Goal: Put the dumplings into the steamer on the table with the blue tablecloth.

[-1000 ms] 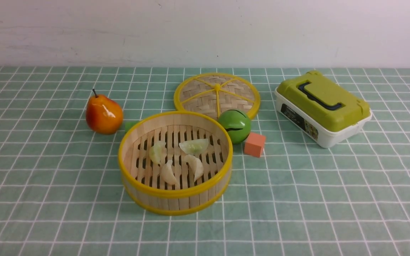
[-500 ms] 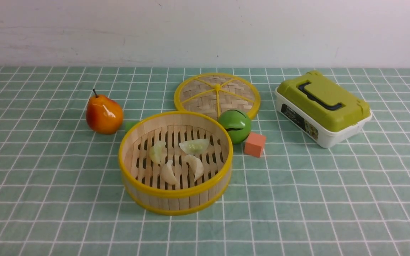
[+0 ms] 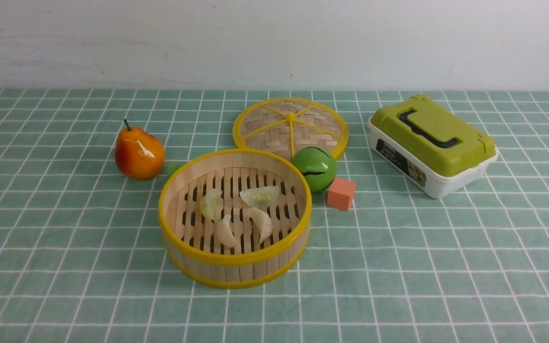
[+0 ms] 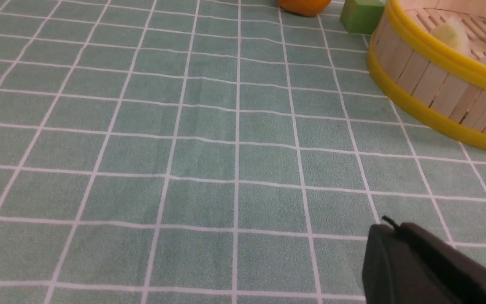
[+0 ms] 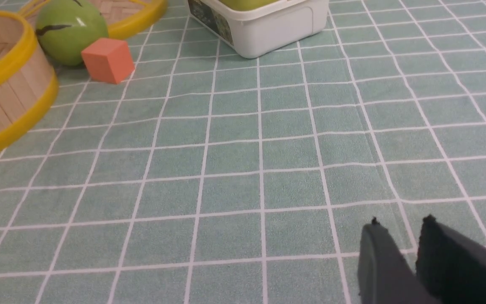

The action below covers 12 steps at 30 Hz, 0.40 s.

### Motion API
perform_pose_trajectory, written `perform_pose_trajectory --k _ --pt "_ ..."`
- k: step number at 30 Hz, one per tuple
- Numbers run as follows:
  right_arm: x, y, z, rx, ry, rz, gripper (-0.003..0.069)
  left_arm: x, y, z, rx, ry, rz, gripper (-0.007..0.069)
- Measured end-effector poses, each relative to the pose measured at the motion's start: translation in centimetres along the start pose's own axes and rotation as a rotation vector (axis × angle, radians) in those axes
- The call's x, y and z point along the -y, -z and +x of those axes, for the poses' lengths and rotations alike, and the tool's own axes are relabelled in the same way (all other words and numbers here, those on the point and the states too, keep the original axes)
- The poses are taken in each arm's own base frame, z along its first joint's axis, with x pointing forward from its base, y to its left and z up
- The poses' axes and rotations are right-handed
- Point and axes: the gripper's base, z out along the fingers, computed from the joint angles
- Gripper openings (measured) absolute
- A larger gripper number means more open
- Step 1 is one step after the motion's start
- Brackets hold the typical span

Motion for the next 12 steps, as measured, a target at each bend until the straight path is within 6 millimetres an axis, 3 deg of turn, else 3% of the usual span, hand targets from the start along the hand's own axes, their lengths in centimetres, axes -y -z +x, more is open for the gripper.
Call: perform_pose_trajectory --k 12 --pt "0.0 0.0 0.0 0.0 0.0 0.0 0.0157 0.0 0.0 0.0 0.0 0.0 0.0 -0.0008"
